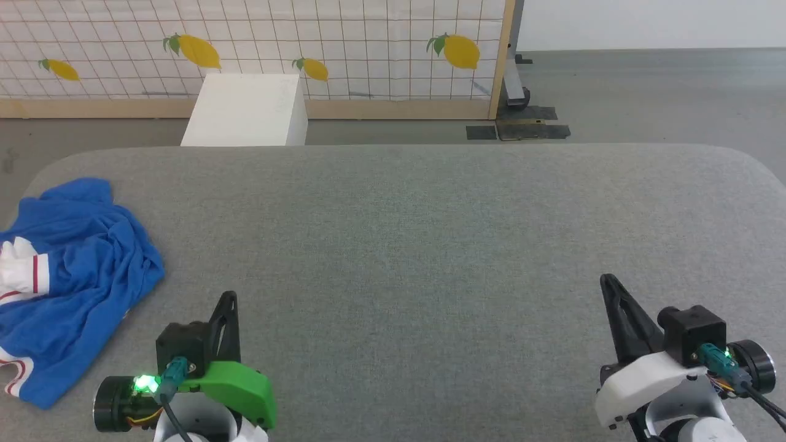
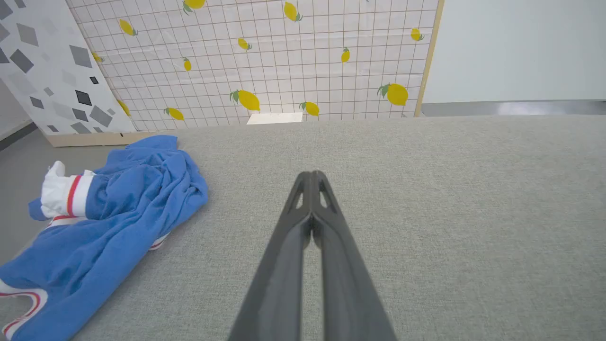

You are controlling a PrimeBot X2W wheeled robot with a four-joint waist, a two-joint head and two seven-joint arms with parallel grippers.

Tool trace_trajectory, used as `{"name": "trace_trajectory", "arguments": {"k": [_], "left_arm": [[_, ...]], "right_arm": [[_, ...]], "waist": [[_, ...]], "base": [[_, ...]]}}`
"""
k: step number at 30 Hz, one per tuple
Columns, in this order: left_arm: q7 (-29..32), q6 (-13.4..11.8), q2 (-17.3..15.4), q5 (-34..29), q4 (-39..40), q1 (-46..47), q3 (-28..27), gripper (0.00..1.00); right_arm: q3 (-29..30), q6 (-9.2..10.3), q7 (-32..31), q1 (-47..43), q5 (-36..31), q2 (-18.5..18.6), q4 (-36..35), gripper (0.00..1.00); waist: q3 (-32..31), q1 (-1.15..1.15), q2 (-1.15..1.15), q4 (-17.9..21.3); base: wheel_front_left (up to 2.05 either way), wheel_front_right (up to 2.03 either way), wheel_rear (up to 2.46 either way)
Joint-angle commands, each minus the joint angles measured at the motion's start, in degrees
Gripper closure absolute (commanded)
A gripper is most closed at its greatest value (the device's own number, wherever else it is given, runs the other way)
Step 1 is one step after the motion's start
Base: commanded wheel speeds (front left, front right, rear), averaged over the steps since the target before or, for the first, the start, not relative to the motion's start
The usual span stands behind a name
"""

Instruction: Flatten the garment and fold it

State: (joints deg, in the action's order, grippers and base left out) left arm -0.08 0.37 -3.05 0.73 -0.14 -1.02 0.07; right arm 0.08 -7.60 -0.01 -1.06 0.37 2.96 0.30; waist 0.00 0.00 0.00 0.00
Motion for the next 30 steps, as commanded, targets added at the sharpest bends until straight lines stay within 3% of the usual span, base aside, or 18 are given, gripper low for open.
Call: {"name": "trace_trajectory", "arguments": {"k": [1, 22, 23, 30], "left_arm": [[0.08, -0.37, 0.17, -0.73, 0.14, 1.02, -0.07, 1.00], [0.08, -0.37, 0.17, -0.73, 0.14, 1.02, -0.07, 1.00], [0.00, 0.00, 0.00, 0.00, 0.00, 0.00, 0.01, 0.00], [-0.47, -0.39, 0.01, 0.49, -0.07, 0.02, 0.32, 0.00]], "right_arm": [[-0.08, 0.11, 0.01, 1.06, -0.37, -0.08, -0.30, 1.00], [-0.08, 0.11, 0.01, 1.06, -0.37, -0.08, -0.30, 1.00], [0.00, 0.00, 0.00, 0.00, 0.00, 0.00, 0.00, 0.00], [0.63, 0.00, 0.48, -0.04, 0.42, 0.01, 0.03, 0.00]], "waist": [[0.00, 0.00, 0.00, 0.00], [0.00, 0.00, 0.00, 0.00], [0.00, 0.00, 0.00, 0.00], [0.04, 0.00, 0.00, 0.01]], "base": [[0.00, 0.00, 0.00], [0.00, 0.00, 0.00], [0.00, 0.00, 0.00], [0.00, 0.00, 0.00]]}}
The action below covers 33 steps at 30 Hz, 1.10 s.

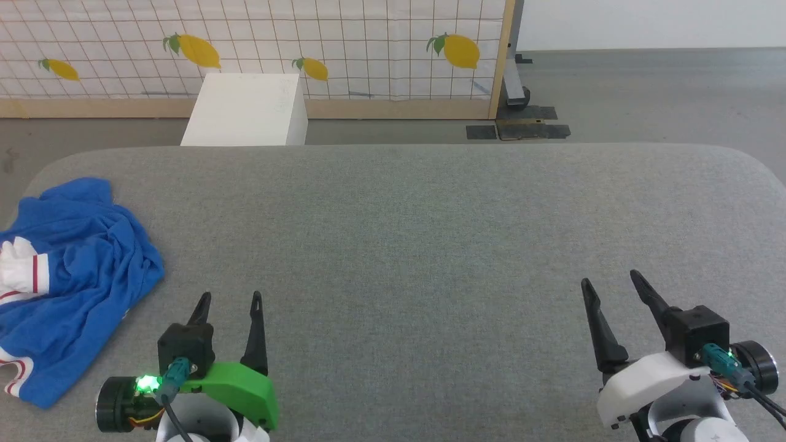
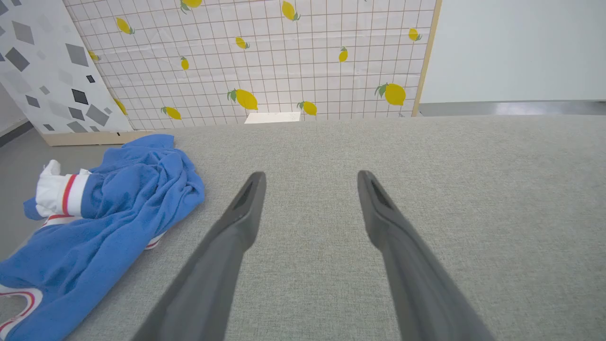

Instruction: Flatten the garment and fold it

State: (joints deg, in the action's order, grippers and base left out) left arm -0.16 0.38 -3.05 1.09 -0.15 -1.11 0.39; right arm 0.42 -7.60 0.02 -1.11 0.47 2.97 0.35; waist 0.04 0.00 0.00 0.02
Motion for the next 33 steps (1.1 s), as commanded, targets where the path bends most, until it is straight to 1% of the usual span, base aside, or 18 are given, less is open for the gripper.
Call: {"name": "trace_trajectory", "arguments": {"k": [1, 24, 33], "left_arm": [[-0.53, -0.52, 0.01, 0.18, -0.07, 0.14, 0.06, 0.00], [-3.23, -2.51, 0.04, 1.04, 0.25, 0.59, 1.32, 0.00], [-4.28, -3.21, 0.05, 1.04, 0.42, 0.74, 1.89, 0.00]], "right_arm": [[0.45, 0.00, 0.58, 0.02, 0.43, 0.00, -0.04, 0.00], [2.85, 0.02, 3.31, -0.30, 3.78, -0.02, -2.63, 0.00], [2.55, 0.03, 4.36, -0.77, 4.57, -0.03, -3.40, 0.00]], "waist": [[0.02, 0.00, 0.00, 0.00], [0.09, 0.00, 0.00, -0.05], [0.22, 0.00, 0.00, -0.13]], "base": [[0.00, 0.00, 0.00], [0.00, 0.00, 0.00], [0.00, 0.00, 0.00]]}}
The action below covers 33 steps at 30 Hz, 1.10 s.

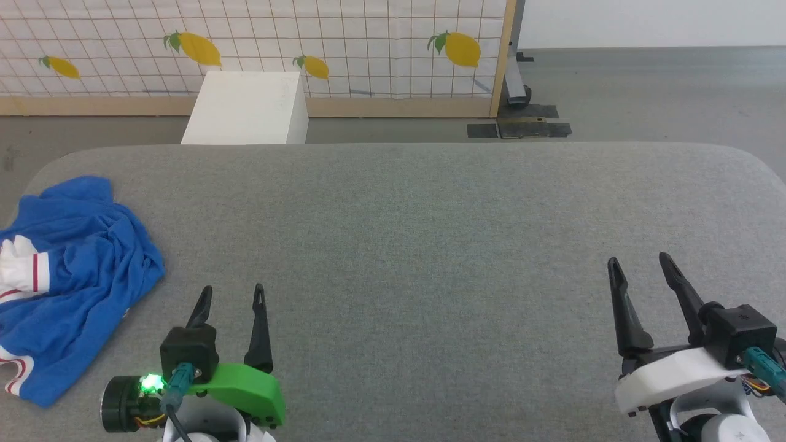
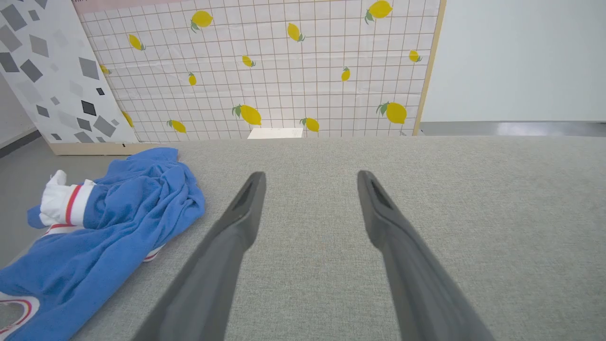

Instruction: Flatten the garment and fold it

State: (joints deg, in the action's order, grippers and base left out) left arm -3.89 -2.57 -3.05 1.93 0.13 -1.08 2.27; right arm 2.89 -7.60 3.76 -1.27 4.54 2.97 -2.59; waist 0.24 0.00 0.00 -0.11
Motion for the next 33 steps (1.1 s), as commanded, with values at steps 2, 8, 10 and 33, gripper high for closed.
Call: {"name": "trace_trajectory", "arguments": {"k": [2, 8, 10, 33], "left_arm": [[-0.78, -0.43, 0.05, 0.15, 0.18, 0.76, 0.12, 0.00], [-1.48, -0.89, 0.06, 0.13, 0.41, 0.84, 0.43, 0.00], [-1.74, -0.90, 0.06, 0.08, 0.52, 0.83, 0.57, 0.00], [-4.43, -1.60, -0.08, -1.07, 0.68, 0.74, 1.50, 0.00]], "right_arm": [[0.10, 0.03, 0.85, -0.72, 0.63, -0.03, -0.63, 0.00], [0.25, 0.04, 1.56, -1.01, 0.95, -0.03, -1.10, 0.00], [0.28, 0.04, 1.82, -1.15, 1.02, -0.04, -1.21, 0.00], [0.43, 0.06, 4.52, -2.17, 0.51, -0.05, -2.52, 0.00]], "waist": [[0.03, 0.00, 0.00, -0.03], [0.10, 0.00, 0.00, -0.11], [0.10, 0.00, 0.00, -0.14], [0.30, 0.00, 0.00, -0.47]], "base": [[0.00, 0.00, 0.00], [0.00, 0.00, 0.00], [0.00, 0.00, 0.00], [0.00, 0.00, 0.00]]}}
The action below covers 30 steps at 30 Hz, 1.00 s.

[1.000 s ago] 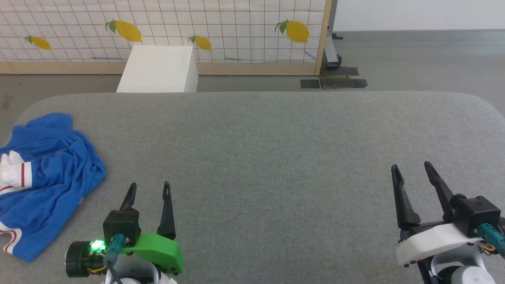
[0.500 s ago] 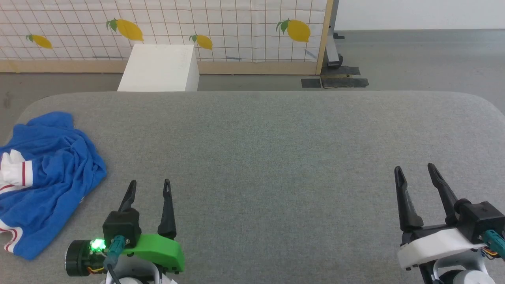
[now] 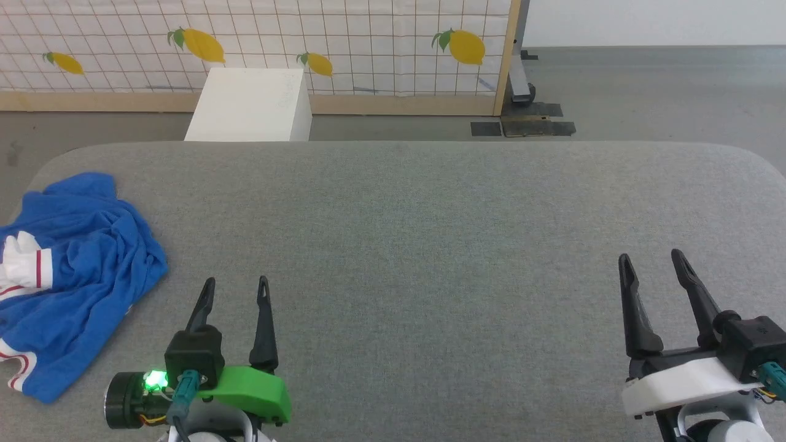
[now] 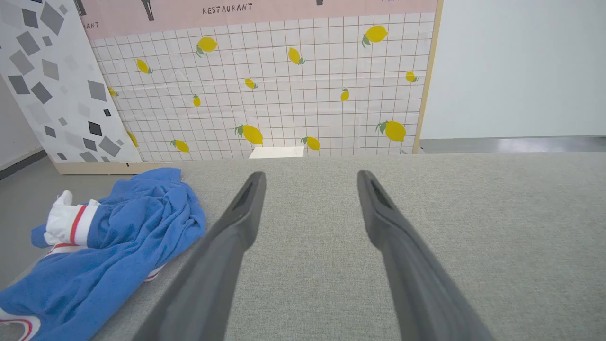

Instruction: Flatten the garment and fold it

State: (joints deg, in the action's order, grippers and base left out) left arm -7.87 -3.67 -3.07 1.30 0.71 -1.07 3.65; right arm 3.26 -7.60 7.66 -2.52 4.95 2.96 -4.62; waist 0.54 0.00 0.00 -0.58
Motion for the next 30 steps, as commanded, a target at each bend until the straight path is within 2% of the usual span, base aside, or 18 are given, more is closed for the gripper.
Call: {"name": "trace_trajectory", "arguments": {"k": [1, 30], "left_arm": [[-0.58, -0.56, -0.06, -0.43, 0.11, 0.73, 0.16, 0.00], [-4.00, -0.87, 0.08, 0.57, -0.50, 0.34, 1.18, 0.00]], "right_arm": [[0.10, 0.06, 0.75, -0.97, 0.14, -0.04, -0.55, 0.00], [-0.19, 0.09, 4.19, -2.79, 4.00, -0.06, -0.23, 0.00]], "waist": [[0.02, 0.00, 0.00, -0.01], [-0.31, 0.00, 0.00, -0.82]], "base": [[0.00, 0.00, 0.00], [0.00, 0.00, 0.00]]}}
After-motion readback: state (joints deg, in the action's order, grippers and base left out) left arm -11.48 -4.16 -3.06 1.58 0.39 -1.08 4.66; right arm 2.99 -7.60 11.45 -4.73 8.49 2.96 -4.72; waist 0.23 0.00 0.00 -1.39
